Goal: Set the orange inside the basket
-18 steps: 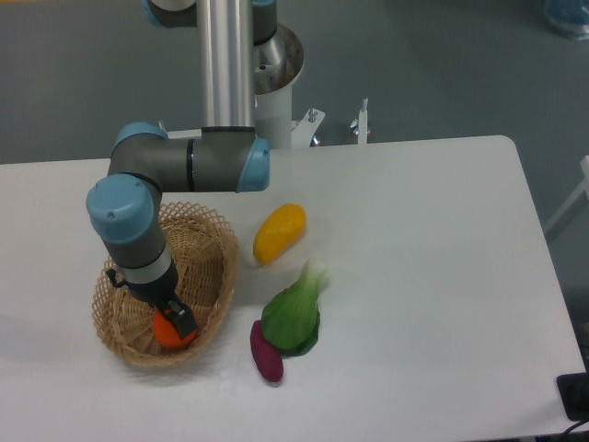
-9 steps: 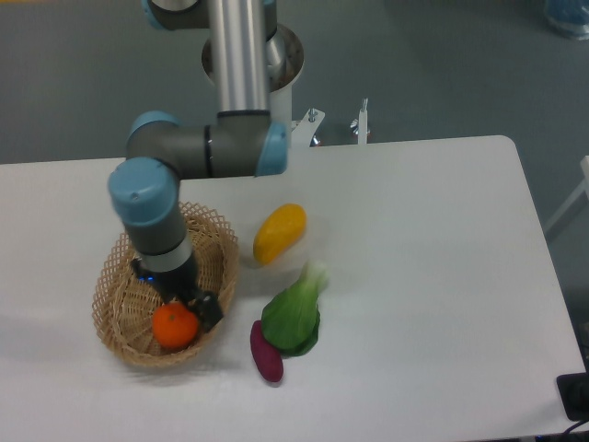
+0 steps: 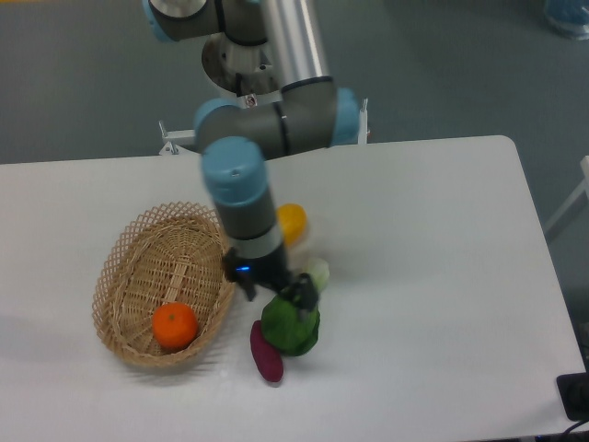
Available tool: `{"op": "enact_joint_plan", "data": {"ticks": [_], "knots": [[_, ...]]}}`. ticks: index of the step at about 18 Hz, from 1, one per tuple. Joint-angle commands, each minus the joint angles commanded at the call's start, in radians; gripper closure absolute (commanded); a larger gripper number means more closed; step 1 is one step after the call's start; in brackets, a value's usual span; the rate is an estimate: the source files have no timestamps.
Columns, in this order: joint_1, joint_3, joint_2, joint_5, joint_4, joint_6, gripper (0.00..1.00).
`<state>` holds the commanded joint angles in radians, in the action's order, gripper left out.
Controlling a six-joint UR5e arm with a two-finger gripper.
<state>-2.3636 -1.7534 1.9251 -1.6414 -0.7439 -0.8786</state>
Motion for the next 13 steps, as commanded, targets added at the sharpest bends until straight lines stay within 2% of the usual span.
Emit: {"op": "enact_joint_plan", "data": {"ticks": [3,7,10,13], "knots": [[-0.075,0.02,-0.006,0.006,-0.012,-0.074,0.0],[-0.143,0.041,-0.002,0.032,-0.058,-0.219,0.0],[-0.19,0.043,0.0,0.032,-0.06,-0.342,0.0],[-0.226,0.069,-0.003,0.043,-0.118,-0.39,0.0]]}}
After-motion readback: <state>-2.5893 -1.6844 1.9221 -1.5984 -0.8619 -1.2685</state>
